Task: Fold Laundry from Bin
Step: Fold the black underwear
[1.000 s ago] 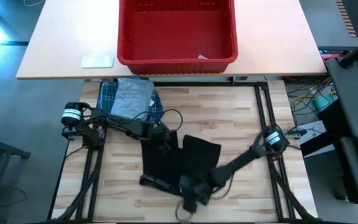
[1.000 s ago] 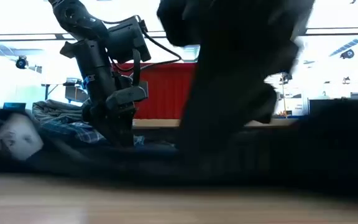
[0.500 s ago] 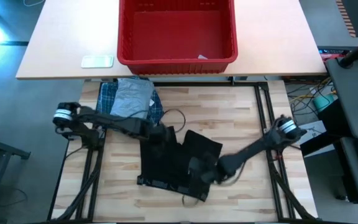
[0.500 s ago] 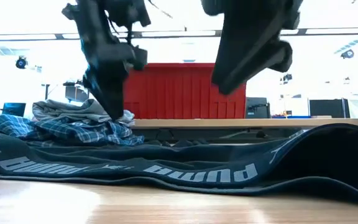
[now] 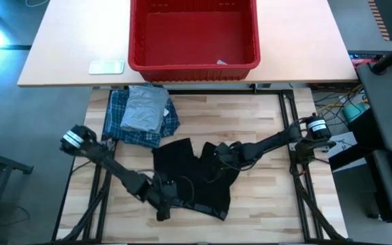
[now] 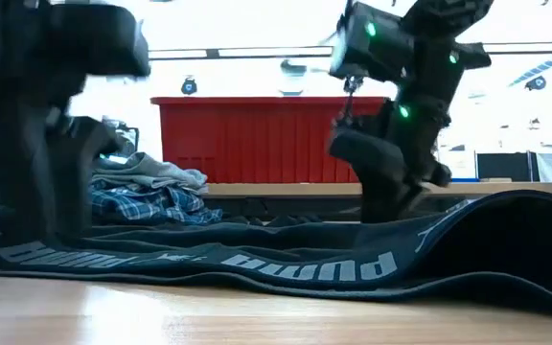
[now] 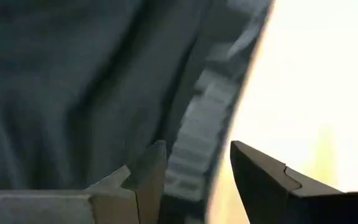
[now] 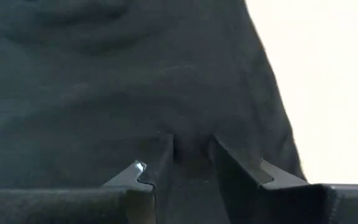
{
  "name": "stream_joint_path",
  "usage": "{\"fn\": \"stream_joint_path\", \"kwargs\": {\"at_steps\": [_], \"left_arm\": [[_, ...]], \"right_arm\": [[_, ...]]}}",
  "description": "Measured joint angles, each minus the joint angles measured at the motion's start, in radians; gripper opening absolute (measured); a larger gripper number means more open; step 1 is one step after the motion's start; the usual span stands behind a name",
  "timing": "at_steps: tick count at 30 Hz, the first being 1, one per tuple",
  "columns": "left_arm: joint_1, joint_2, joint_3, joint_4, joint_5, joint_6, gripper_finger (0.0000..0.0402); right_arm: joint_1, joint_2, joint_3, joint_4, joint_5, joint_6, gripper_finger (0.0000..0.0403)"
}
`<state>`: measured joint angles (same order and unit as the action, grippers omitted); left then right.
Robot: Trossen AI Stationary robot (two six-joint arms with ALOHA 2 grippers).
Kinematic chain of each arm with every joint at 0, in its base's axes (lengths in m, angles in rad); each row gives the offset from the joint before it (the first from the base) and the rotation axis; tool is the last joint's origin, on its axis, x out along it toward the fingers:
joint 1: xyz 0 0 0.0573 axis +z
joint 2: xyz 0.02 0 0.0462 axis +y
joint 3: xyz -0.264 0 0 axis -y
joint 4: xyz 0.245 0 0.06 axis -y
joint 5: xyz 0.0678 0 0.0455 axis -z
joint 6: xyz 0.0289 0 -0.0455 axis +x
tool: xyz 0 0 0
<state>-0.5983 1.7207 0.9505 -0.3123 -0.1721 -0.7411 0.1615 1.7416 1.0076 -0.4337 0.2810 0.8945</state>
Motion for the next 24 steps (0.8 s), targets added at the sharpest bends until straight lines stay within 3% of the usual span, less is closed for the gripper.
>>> {"fn": "stream_joint_path", "kwargs": {"at_steps": [5, 10, 15, 19, 24], "left_arm": [[-0.054, 0.116, 0.0, 0.043, 0.001, -0.104, 0.0164], [-0.071, 0.124, 0.049, 0.04, 0.022, -0.133, 0.0164], [-0.05, 0.089, 0.084, -0.014, 0.006, -0.136, 0.0164], [-0.012, 0.024, 0.093, -0.048, -0.011, -0.137, 0.0164], [0.052, -0.062, 0.057, -0.07, -0.079, -0.123, 0.0164]], "right_arm": [[-0.041, -0.029, -0.06, -0.058, 0.0, 0.003, 0.0107], [-0.05, -0.107, -0.063, -0.057, -0.026, -0.088, 0.0107], [-0.048, -0.161, -0.044, 0.139, -0.03, -0.226, 0.0107], [-0.057, -0.106, -0.069, 0.302, -0.028, -0.293, 0.0107], [-0.101, 0.016, -0.081, 0.367, -0.021, -0.311, 0.0107]]}}
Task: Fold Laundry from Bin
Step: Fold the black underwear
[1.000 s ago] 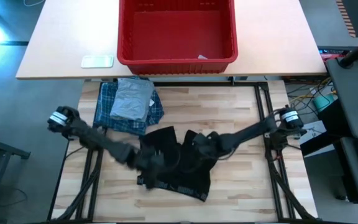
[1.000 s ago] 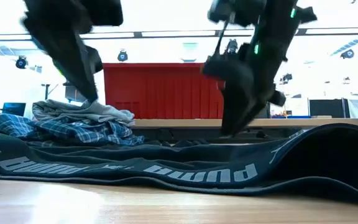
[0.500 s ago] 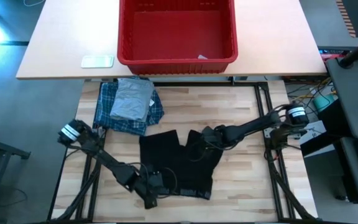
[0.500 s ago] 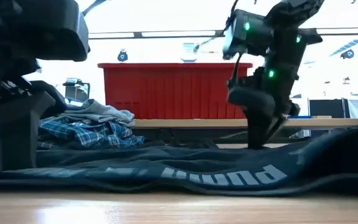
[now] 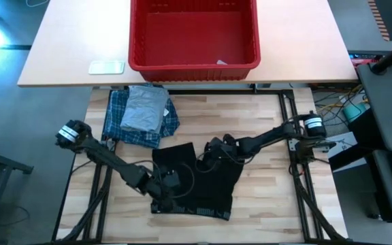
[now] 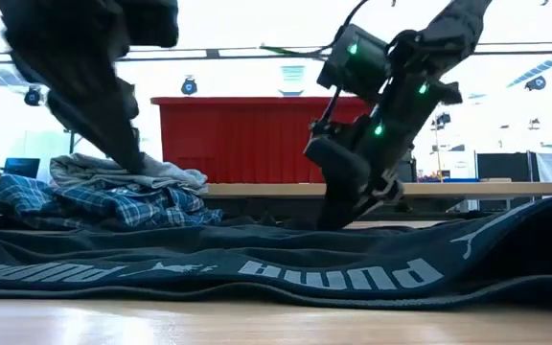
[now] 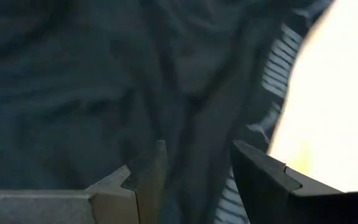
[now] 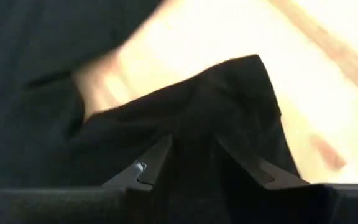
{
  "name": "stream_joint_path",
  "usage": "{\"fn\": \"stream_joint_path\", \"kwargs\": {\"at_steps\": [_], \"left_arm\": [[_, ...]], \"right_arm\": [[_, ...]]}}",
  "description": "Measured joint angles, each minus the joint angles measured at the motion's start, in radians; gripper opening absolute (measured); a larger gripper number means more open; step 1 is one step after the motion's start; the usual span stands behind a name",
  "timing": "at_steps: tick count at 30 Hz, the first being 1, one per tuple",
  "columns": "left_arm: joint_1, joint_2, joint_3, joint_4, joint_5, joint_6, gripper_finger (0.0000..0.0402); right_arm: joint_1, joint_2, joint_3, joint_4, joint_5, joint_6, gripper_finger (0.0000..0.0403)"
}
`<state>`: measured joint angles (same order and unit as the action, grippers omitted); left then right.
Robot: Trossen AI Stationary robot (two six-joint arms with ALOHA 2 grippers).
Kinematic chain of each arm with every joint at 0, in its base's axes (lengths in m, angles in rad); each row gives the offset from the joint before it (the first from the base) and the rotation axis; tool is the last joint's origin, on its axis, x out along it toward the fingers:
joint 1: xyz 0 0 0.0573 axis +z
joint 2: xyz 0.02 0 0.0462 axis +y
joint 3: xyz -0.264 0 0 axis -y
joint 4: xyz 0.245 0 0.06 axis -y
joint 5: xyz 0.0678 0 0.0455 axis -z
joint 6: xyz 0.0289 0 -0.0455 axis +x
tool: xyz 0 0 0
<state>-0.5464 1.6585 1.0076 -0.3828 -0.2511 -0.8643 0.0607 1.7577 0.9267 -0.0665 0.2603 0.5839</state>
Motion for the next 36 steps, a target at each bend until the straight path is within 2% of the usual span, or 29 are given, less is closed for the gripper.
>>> {"fn": "stream_joint_path", "kwargs": {"at_steps": [5, 8, 11, 15, 17, 21, 26, 29, 31, 34, 36], "left_arm": [[-0.004, 0.049, -0.016, 0.067, -0.008, -0.005, 0.0164], [-0.034, 0.13, -0.015, 0.128, 0.007, -0.051, 0.0164], [-0.045, 0.187, -0.007, 0.138, 0.01, -0.112, 0.0164], [-0.042, 0.19, -0.005, 0.148, 0.009, -0.138, 0.0164], [-0.042, 0.174, -0.006, 0.14, -0.004, -0.144, 0.0164], [-0.041, 0.166, 0.011, 0.147, -0.053, -0.152, 0.0164], [-0.049, 0.219, 0.011, 0.175, -0.072, -0.213, 0.0164], [-0.066, 0.265, 0.015, 0.243, -0.084, -0.235, 0.0164], [-0.078, 0.305, 0.018, 0.313, -0.077, -0.253, 0.0164], [-0.096, 0.352, 0.019, 0.433, -0.046, -0.292, 0.0164], [-0.106, 0.369, 0.02, 0.479, -0.042, -0.321, 0.0164]], "right_arm": [[-0.079, 0.056, 0.005, 0.069, 0.02, -0.019, 0.0107], [-0.124, 0.046, 0.002, 0.05, 0.092, -0.026, 0.0107], [-0.12, 0.018, -0.003, 0.101, 0.08, -0.114, 0.0106], [-0.064, 0.004, -0.001, 0.36, -0.063, -0.28, 0.0101], [-0.042, 0.047, -0.002, 0.502, -0.107, -0.312, 0.0097], [-0.035, 0.181, 0.012, 0.709, -0.111, -0.305, 0.0086], [-0.035, 0.369, 0.075, 0.939, -0.111, -0.29, 0.0068], [-0.034, 0.454, 0.135, 0.974, -0.06, -0.311, 0.0059], [-0.035, 0.478, 0.153, 0.974, 0.021, -0.321, 0.0052], [-0.04, 0.47, 0.148, 0.935, 0.169, -0.314, 0.0041], [-0.045, 0.447, 0.138, 0.895, 0.226, -0.321, 0.0033]]}}
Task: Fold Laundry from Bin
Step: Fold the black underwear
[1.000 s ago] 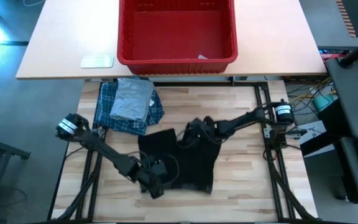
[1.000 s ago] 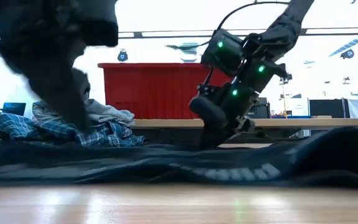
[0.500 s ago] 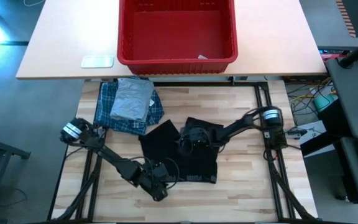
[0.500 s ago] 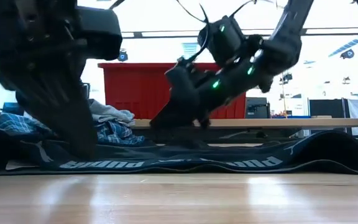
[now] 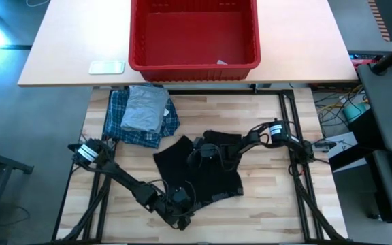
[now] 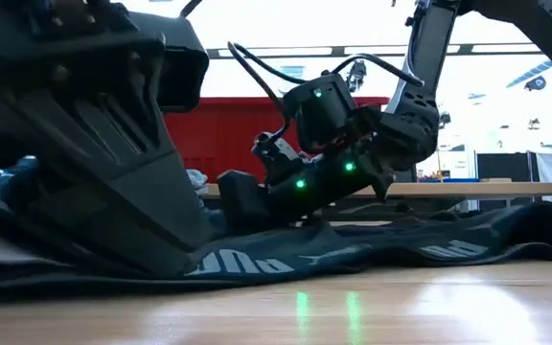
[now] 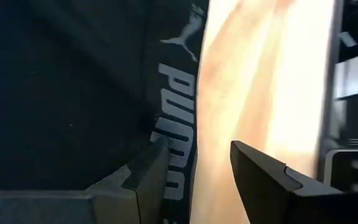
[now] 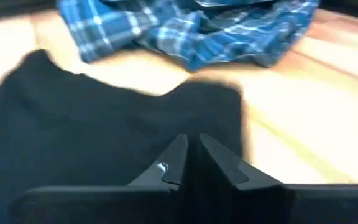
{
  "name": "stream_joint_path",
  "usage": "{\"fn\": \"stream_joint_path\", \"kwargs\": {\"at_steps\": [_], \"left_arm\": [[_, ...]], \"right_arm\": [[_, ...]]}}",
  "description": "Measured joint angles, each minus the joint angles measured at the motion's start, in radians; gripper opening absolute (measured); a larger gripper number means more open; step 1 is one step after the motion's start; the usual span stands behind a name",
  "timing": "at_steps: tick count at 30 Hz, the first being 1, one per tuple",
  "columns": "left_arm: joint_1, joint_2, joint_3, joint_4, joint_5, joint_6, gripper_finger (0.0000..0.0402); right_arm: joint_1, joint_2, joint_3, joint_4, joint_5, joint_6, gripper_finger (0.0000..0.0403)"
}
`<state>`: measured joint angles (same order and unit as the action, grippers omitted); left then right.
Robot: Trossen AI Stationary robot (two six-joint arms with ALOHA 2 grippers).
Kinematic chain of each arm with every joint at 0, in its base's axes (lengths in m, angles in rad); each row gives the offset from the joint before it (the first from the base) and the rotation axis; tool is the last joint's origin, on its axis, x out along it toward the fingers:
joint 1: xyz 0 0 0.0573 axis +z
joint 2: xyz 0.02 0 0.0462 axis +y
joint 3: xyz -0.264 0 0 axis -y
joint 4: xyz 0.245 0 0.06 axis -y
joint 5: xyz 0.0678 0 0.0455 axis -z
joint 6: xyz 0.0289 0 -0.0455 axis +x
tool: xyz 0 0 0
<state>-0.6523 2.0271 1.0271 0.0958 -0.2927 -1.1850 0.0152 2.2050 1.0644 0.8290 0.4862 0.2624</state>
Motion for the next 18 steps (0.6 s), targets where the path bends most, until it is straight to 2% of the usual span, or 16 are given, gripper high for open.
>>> {"fn": "stream_joint_path", "kwargs": {"at_steps": [4, 10, 15, 18], "left_arm": [[-0.003, -0.01, -0.002, 0.004, 0.033, -0.022, 0.0164], [0.036, -0.106, -0.011, -0.083, 0.082, 0.021, 0.0164], [0.088, -0.239, -0.016, -0.221, 0.065, 0.106, 0.0164], [0.114, -0.346, -0.024, -0.291, 0.033, 0.162, 0.0164]], "right_arm": [[-0.014, -0.058, -0.032, -0.047, -0.016, -0.021, 0.0019], [0.011, -0.209, -0.095, -0.044, -0.161, -0.025, 0.0009], [0.104, -0.383, -0.182, -0.072, -0.18, -0.026, 0.0009], [0.184, -0.44, -0.244, -0.093, -0.18, 0.001, 0.0009]]}}
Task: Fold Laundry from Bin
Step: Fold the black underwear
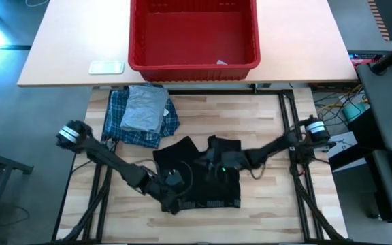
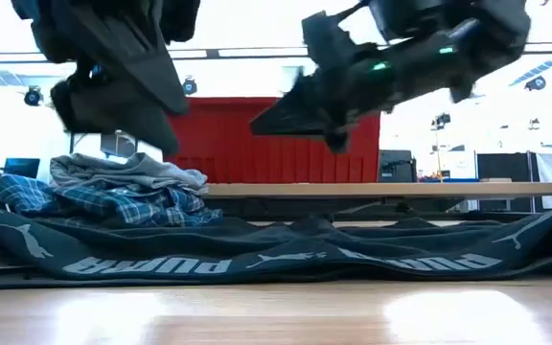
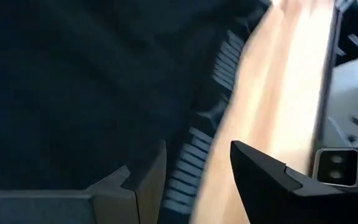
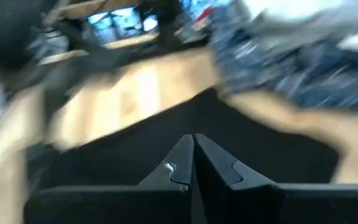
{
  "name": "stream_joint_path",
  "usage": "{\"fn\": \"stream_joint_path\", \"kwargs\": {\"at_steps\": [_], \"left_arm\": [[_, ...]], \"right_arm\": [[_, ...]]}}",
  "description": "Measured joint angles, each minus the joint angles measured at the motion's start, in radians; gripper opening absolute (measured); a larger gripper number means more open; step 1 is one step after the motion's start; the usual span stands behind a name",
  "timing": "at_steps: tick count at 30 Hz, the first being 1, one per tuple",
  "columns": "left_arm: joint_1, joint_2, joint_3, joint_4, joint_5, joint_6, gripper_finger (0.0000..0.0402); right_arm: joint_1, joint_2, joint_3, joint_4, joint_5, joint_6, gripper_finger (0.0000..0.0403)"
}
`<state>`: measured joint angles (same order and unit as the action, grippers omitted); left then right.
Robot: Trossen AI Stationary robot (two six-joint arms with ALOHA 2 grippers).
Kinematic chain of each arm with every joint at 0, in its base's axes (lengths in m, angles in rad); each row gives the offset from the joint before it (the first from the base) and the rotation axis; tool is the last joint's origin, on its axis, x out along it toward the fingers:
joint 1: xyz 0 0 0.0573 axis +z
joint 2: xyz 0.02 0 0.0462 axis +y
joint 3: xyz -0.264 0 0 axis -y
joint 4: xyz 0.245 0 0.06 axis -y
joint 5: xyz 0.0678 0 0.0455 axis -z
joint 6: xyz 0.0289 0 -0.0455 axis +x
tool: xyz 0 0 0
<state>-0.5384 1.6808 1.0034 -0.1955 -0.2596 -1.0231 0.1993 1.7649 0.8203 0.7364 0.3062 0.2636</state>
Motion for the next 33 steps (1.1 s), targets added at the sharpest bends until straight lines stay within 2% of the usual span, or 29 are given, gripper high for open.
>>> {"fn": "stream_joint_path", "kwargs": {"at_steps": [3, 6, 10, 14, 20, 26, 29, 33], "left_arm": [[0.03, -0.098, -0.028, -0.101, -0.074, 0.044, 0.0164], [0.091, -0.15, -0.114, -0.202, -0.127, 0.053, 0.0164], [0.148, -0.157, -0.287, -0.112, -0.14, 0.062, 0.0164], [0.156, -0.151, -0.4, -0.058, -0.157, 0.081, 0.0164], [0.155, -0.15, -0.455, -0.006, -0.173, 0.115, 0.0164], [0.161, -0.148, -0.455, -0.013, -0.177, 0.217, 0.0164], [0.17, -0.15, -0.461, -0.044, -0.182, 0.257, 0.0164], [0.187, -0.162, -0.482, -0.053, -0.195, 0.31, 0.0164]], "right_arm": [[0.084, -0.009, -0.037, -0.008, -0.03, 0.055, 0.0009], [0.164, 0.039, -0.017, -0.005, -0.052, 0.058, 0.0009], [0.225, 0.16, 0.102, -0.009, -0.055, 0.004, 0.0009], [0.238, 0.31, 0.278, -0.004, -0.052, -0.033, 0.0009], [0.219, 0.539, 0.581, -0.023, -0.054, -0.047, 0.0009], [0.191, 0.72, 0.869, -0.195, -0.055, -0.033, 0.0009], [0.194, 0.769, 0.951, -0.253, -0.103, -0.006, 0.0009], [0.224, 0.789, 0.978, -0.292, -0.129, -0.004, 0.0009]]}}
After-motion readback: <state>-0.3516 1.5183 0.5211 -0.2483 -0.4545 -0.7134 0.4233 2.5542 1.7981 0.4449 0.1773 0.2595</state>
